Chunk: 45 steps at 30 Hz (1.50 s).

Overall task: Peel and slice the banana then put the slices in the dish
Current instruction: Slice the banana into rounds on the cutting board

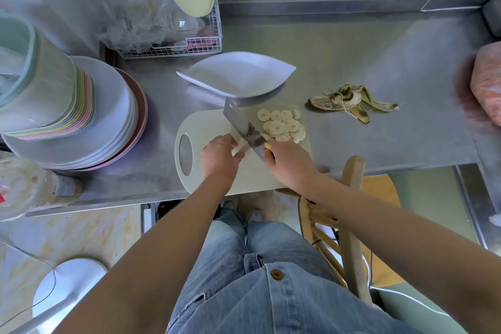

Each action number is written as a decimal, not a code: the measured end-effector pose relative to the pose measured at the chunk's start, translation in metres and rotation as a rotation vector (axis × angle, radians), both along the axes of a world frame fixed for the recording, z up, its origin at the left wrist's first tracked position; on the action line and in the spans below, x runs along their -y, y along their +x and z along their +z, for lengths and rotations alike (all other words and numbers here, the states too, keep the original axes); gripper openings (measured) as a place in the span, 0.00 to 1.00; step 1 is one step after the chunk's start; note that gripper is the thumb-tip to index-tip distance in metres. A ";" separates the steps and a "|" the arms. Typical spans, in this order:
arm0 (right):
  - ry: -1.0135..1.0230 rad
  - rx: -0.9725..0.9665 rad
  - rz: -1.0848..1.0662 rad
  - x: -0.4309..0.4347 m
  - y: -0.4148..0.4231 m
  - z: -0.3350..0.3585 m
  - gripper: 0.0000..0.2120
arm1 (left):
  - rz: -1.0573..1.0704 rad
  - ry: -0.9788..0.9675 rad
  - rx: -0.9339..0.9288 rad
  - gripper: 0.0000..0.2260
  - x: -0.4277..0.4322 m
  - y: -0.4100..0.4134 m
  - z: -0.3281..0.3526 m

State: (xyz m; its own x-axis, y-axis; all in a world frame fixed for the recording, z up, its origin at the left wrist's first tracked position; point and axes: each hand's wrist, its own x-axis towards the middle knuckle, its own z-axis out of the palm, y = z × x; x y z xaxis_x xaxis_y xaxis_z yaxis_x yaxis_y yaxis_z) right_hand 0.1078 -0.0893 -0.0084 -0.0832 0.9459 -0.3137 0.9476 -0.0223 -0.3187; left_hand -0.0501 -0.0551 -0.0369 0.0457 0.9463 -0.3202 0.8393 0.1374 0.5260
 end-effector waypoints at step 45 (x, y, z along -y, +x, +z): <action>0.014 -0.014 -0.038 -0.001 -0.007 -0.004 0.13 | -0.002 0.018 0.036 0.10 0.003 -0.005 0.000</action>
